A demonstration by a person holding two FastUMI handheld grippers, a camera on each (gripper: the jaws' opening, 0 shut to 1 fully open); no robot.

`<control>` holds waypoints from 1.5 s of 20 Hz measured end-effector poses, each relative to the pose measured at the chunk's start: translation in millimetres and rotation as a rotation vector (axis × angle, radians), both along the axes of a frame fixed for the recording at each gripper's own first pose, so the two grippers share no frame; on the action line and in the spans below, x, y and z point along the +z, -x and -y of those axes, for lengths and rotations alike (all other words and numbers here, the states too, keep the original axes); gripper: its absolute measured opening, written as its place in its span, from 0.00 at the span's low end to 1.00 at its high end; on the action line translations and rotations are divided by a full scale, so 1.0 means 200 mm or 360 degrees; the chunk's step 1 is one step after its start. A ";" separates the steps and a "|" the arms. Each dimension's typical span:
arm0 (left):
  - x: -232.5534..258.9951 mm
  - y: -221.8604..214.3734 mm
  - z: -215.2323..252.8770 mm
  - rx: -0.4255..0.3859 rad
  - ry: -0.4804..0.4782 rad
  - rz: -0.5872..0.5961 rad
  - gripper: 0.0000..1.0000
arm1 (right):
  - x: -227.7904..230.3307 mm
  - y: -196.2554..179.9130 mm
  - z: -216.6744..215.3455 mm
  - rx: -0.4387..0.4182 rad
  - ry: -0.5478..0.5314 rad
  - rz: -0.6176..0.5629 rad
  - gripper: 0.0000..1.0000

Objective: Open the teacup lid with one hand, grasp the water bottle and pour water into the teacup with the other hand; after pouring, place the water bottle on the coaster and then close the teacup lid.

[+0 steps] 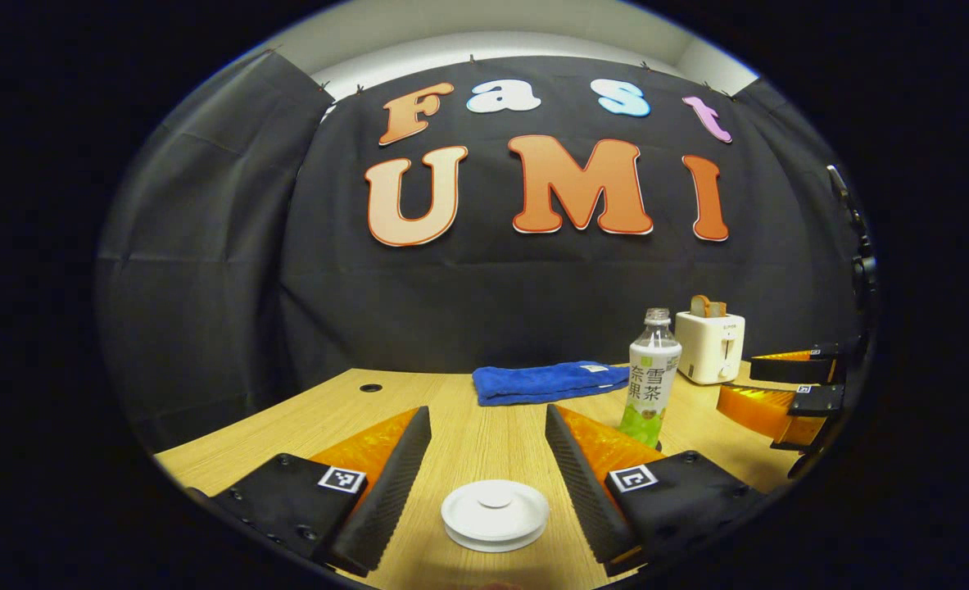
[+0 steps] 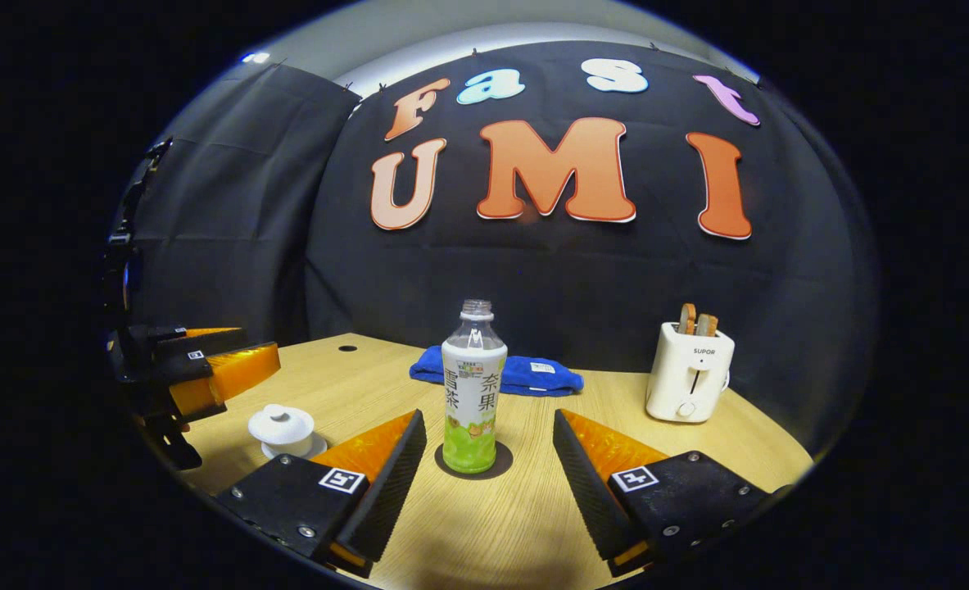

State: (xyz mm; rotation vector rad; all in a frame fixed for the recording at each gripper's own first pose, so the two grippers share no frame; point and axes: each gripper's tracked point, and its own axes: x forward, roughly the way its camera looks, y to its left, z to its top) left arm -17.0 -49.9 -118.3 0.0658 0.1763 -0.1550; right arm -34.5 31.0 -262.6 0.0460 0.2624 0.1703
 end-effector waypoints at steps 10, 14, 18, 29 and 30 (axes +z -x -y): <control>0.39 0.13 -0.03 0.0006 0.0091 0.0202 0.97 | 0.31 0.13 0.06 -0.0105 0.0003 0.0181 0.94; 0.42 0.20 -0.05 0.0021 0.0099 0.0226 0.94 | 0.36 0.20 0.06 -0.0115 0.0014 0.0198 0.94; 0.51 0.24 -0.05 0.0024 0.0164 0.0276 0.95 | 0.37 0.25 0.05 -0.0075 0.0036 0.0191 0.94; 0.53 0.00 -0.02 0.0059 0.0119 0.0337 0.98 | 0.42 0.09 0.16 -0.0142 0.0074 0.0254 0.94; 0.54 -0.02 -0.01 0.0054 0.0127 0.0337 0.98 | 0.42 0.06 0.17 -0.0150 0.0076 0.0256 0.94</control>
